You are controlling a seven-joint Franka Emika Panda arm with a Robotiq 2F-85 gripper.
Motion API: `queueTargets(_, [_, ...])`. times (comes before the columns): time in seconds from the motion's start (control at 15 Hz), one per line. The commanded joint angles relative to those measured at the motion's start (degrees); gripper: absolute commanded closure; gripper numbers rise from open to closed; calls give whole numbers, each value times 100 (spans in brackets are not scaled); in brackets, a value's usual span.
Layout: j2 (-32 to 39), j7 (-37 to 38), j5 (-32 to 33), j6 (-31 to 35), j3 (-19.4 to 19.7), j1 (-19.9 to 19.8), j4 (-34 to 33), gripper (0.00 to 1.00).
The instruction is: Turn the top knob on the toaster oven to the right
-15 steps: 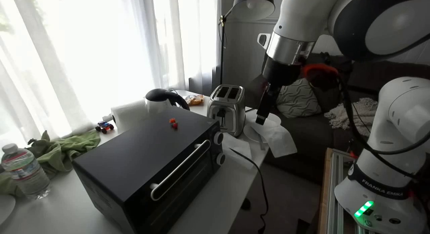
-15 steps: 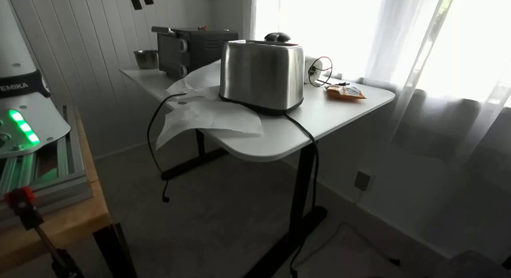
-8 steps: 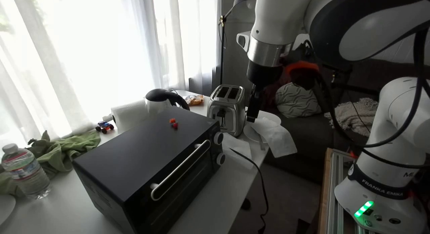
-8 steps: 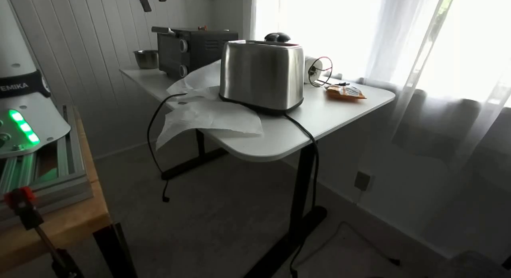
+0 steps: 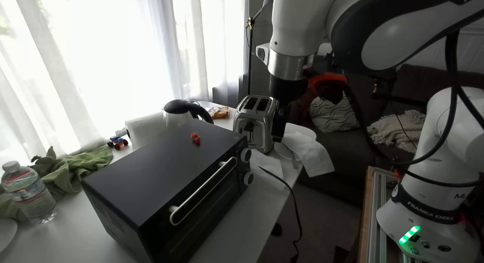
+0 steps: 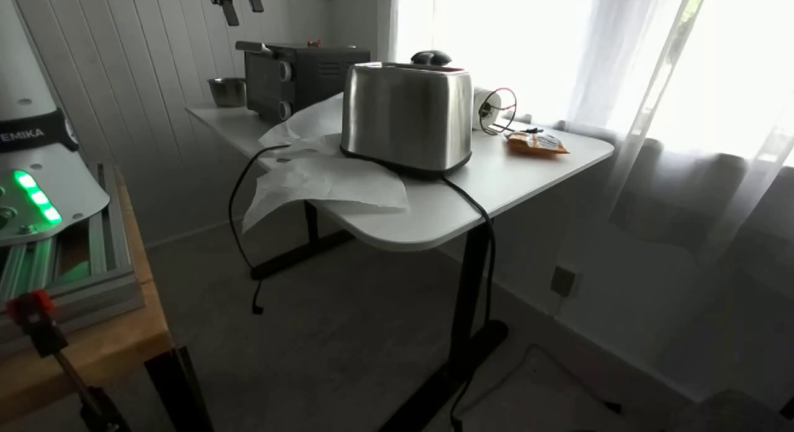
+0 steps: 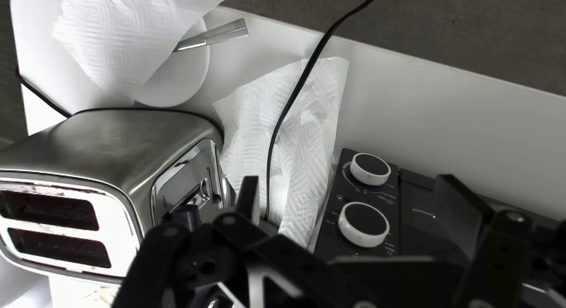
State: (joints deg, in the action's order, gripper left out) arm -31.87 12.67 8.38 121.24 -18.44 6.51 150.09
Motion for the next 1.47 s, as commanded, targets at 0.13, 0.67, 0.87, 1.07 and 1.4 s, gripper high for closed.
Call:
queueTargets(0.13, [21,55,68,-21,105,114,-20,0])
queueTargets(0.67, [173,19,171,-75,60,95,-11,0])
queueTargets(0.87, [433,132,444,146,-40,42,34,0])
queueTargets(1.07, [709,186,785,476,-69,22,37,0])
queueTargets(1.4, [1262,684,1251,1444,-127,-43,116,0])
